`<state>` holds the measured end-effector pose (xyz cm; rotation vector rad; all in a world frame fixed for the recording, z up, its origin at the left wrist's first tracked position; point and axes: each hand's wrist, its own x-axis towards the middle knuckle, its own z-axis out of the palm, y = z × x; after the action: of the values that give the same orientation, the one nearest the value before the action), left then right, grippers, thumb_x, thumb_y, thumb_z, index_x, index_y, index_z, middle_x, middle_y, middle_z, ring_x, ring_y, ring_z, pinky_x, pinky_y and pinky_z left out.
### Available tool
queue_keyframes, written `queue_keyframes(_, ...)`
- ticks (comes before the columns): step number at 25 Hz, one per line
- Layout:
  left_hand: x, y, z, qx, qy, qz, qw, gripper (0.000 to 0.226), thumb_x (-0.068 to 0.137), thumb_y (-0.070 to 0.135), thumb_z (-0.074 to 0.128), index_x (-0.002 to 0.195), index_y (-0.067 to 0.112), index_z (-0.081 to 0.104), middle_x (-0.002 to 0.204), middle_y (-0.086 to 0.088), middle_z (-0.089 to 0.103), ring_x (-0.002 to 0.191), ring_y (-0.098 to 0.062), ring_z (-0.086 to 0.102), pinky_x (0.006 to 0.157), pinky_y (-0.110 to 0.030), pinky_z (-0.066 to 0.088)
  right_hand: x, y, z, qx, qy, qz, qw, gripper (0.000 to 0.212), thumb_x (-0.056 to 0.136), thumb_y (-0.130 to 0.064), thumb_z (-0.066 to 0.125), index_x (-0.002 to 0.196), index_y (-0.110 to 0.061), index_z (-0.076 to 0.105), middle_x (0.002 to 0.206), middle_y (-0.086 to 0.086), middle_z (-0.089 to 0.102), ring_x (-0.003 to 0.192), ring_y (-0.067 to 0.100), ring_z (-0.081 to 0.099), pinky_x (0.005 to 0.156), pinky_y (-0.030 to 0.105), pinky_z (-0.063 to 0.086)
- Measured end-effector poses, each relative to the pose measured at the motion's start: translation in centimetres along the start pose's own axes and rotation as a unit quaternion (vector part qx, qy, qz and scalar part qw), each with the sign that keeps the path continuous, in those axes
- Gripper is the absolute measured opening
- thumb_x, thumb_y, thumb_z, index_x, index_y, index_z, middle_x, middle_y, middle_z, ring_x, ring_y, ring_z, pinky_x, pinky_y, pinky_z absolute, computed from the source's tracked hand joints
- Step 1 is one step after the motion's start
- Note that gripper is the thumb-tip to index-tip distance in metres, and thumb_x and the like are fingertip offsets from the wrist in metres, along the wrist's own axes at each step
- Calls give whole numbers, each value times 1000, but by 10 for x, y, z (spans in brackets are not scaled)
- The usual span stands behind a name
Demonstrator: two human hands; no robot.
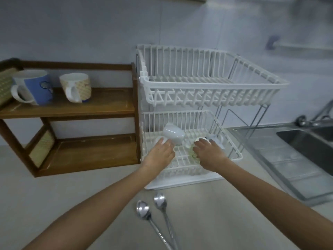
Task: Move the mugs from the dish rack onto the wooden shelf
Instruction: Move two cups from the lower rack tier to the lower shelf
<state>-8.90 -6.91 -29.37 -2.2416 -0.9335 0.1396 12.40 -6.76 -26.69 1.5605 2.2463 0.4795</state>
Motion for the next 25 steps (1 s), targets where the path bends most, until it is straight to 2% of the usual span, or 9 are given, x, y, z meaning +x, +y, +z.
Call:
queue_keyframes(2, 20, 6, 7, 190, -137, 83, 969, 74, 92, 27, 56, 150, 9, 15, 160, -15, 11, 147, -36, 5, 112, -59, -5, 16, 4, 10, -121, -16, -56, 991, 56, 92, -21, 57, 143, -17, 34, 156, 9, 22, 145, 30, 12, 115, 54, 15)
queue_keyframes(6, 44, 5, 11, 332, -243, 78, 908, 103, 81, 27, 72, 151, 8, -1, 159, -14, 12, 145, -42, 9, 107, -68, -4, 48, 2, 31, -285, -48, -89, 953, 70, 89, -30, 64, 147, -17, 26, 154, 16, 23, 143, 40, 16, 110, 62, 17)
queue_keyframes(9, 53, 5, 17, 339, -283, 98, 892, 109, 75, 25, 78, 150, 7, 1, 157, -12, 18, 143, -40, 17, 108, -68, 2, 67, 4, 49, -294, -48, -62, 953, 81, 84, -26, 72, 147, -16, 21, 150, 17, 26, 138, 46, 24, 107, 62, 25)
queue_keyframes(12, 59, 8, 17, 318, -285, 73, 901, 99, 79, 26, 74, 150, 7, 9, 153, -13, 24, 142, -40, 19, 109, -68, 1, 76, 8, 57, -299, -23, -70, 951, 72, 86, -19, 69, 144, -20, 27, 145, 14, 33, 130, 49, 33, 99, 57, 37)
queue_keyframes(16, 63, 2, 0, 161, -232, -95, 955, 61, 89, 15, 59, 139, 4, 27, 137, -17, 41, 132, -36, 34, 113, -60, 2, 77, 22, 48, -255, 7, -87, 963, 63, 87, -25, 65, 140, -24, 31, 136, 11, 41, 121, 40, 44, 95, 54, 39)
queue_keyframes(18, 60, -4, -23, 47, -204, -177, 962, 56, 86, 5, 57, 136, 4, 31, 132, -18, 45, 127, -36, 39, 116, -56, 7, 69, 34, 32, -169, 5, -66, 983, 80, 74, -32, 76, 138, -26, 29, 132, 9, 43, 115, 38, 47, 88, 50, 43)
queue_keyframes(21, 40, -4, -53, -84, -138, -242, 957, 73, 77, 10, 68, 139, 11, 28, 129, -15, 44, 121, -34, 43, 116, -52, 16, 51, 59, 9, 75, 14, -7, 997, 100, 55, -51, 81, 136, -27, 27, 130, 7, 47, 107, 33, 56, 74, 41, 47)
queue_keyframes(23, 14, -1, -65, -197, -67, -284, 936, 84, 66, 28, 76, 137, 18, 32, 126, -8, 46, 115, -27, 47, 106, -39, 31, 30, 71, 3, 337, 34, 42, 940, 99, 52, -53, 80, 133, -25, 31, 119, 4, 55, 93, 23, 62, 63, 30, 50)
queue_keyframes(25, -19, 1, -79, -347, -17, -340, 874, 90, 52, 44, 79, 131, 25, 40, 118, 2, 50, 105, -19, 52, 83, -28, 40, 6, 66, 7, 570, 55, 64, 817, 90, 57, -45, 83, 131, -24, 35, 111, 1, 58, 85, 16, 61, 54, 24, 48)
